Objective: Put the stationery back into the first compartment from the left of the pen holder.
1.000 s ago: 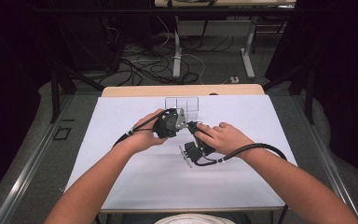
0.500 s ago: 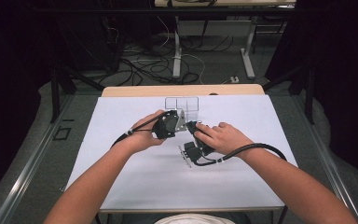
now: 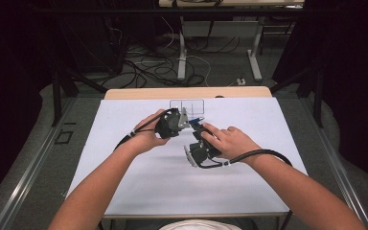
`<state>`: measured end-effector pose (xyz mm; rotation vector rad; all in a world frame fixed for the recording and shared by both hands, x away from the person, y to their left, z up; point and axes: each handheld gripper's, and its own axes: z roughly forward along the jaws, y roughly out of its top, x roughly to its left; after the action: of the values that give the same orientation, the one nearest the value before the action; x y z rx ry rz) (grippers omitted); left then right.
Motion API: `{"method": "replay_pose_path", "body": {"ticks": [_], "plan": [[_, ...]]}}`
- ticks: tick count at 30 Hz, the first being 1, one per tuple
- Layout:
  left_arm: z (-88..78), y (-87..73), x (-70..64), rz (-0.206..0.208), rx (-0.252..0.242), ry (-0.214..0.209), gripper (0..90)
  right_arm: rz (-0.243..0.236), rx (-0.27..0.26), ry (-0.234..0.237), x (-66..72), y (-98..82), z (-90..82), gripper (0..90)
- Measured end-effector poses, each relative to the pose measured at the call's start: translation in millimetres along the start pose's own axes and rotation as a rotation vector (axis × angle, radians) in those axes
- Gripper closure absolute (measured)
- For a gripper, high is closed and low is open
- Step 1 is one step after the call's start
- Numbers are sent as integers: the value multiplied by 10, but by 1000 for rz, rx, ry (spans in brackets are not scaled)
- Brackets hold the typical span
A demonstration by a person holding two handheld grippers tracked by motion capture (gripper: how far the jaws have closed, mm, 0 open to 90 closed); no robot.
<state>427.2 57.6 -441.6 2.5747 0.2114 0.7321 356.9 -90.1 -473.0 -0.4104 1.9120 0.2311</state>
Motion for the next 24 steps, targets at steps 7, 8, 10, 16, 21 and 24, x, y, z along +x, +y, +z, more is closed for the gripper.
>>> {"method": "replay_pose_path", "body": {"ticks": [7, 8, 10, 16, 21, 24], "plan": [[-51, -54, 183, -118, -31, -2, 791, 60, 22, 14, 14, -86, 14, 473], [-62, -62, 208, -134, -37, -5, 791, 73, 17, 12, 13, -98, 20, 462], [-76, -78, 247, -171, -64, -4, 791, 103, -11, -14, 21, -126, 43, 452], [-129, -121, 367, -241, -107, -9, 791, 146, 8, 0, -32, -150, 34, 424], [-146, -148, 432, -331, -157, 1, 791, 253, 24, 52, -95, -178, 35, 346], [-178, -150, 477, -400, -196, 7, 791, 284, 42, 53, -115, -193, 29, 312]]}}
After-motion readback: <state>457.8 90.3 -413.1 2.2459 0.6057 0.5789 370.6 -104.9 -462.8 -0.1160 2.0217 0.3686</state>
